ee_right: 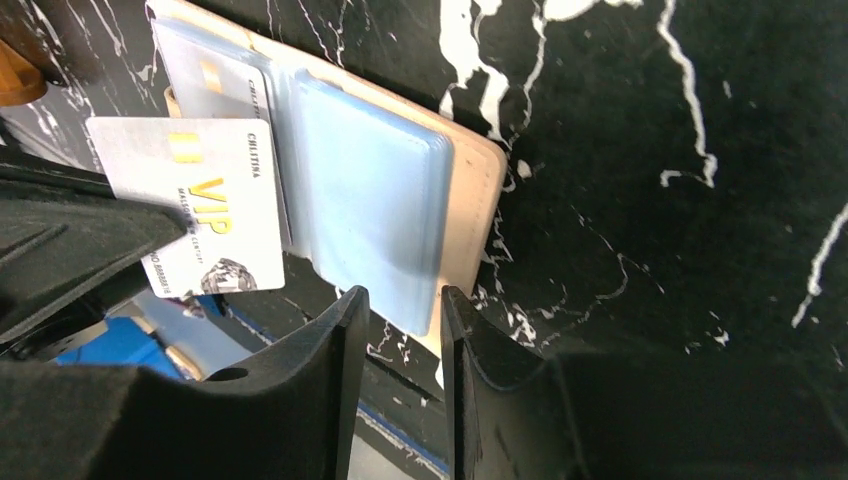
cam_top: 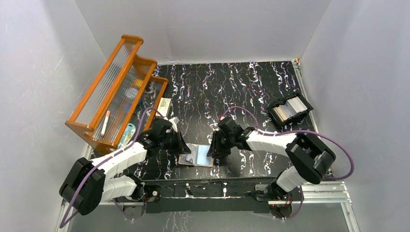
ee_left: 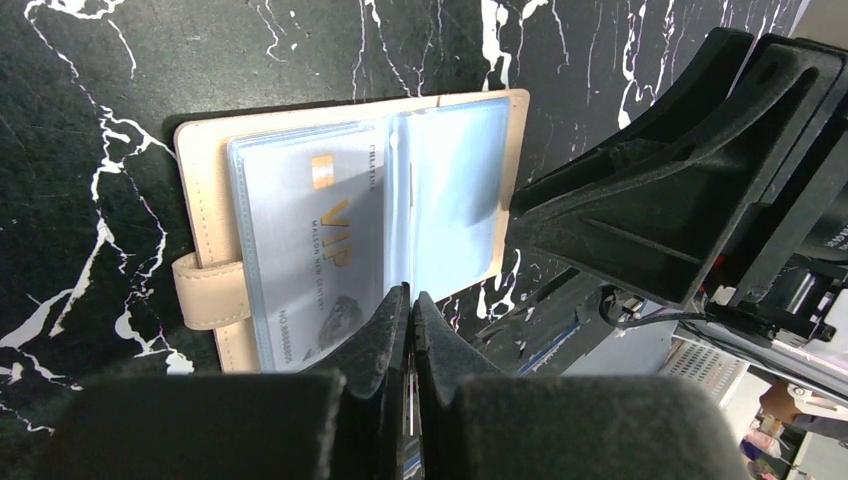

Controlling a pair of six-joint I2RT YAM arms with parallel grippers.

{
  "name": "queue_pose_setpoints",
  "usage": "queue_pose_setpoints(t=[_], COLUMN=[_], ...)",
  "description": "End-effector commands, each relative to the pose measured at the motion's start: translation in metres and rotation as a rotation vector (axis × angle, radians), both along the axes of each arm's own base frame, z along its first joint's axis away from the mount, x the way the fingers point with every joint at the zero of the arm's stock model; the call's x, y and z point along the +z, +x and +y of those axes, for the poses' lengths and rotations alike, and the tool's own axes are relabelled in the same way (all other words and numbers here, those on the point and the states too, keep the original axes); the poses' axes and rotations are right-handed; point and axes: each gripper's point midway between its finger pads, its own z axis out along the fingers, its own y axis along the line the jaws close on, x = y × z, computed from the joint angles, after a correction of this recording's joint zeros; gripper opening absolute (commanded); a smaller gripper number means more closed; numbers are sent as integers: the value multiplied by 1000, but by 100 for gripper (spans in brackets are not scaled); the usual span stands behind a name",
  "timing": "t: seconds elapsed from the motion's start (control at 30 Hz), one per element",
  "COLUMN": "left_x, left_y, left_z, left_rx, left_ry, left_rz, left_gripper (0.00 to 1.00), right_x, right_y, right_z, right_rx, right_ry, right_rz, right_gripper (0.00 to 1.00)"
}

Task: Put the credit cards into the card holder
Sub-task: Insert the credit card into the card holder.

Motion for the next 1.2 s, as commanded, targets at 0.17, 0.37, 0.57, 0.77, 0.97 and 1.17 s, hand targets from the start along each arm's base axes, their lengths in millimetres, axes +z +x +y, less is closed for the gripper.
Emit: queue_pose_setpoints(t=[0.17,0.37,0.57,0.77,0.97,1.17], left_x=[1,-1,-6,-9,-12,-17], left_y=[4,5,4,4,4,5], left_z=[-5,-6,-4,-6,-6,-6], left_rx=[2,4,19,44,66,69], left_ry=[-55,-65,-68,-100,-114,-123], left_rz=[-43,-51,-56,-51,-46,-57], left_gripper=[0,0,0,0,0,0], right_x=[-5,-15,-23,-27,-28,-29], right_y=[17,15,11,9,6,5], right_z=[2,-2,-12,-17,-19,-18], right_rx=[-7,-1,-6,-7,-4,-2], right_ry=[-181,-242,-293,-310,-319,-312], right_rz=[-108,-106,-105,-104,-103,-102], right_gripper=[40,38,31,26,23,23])
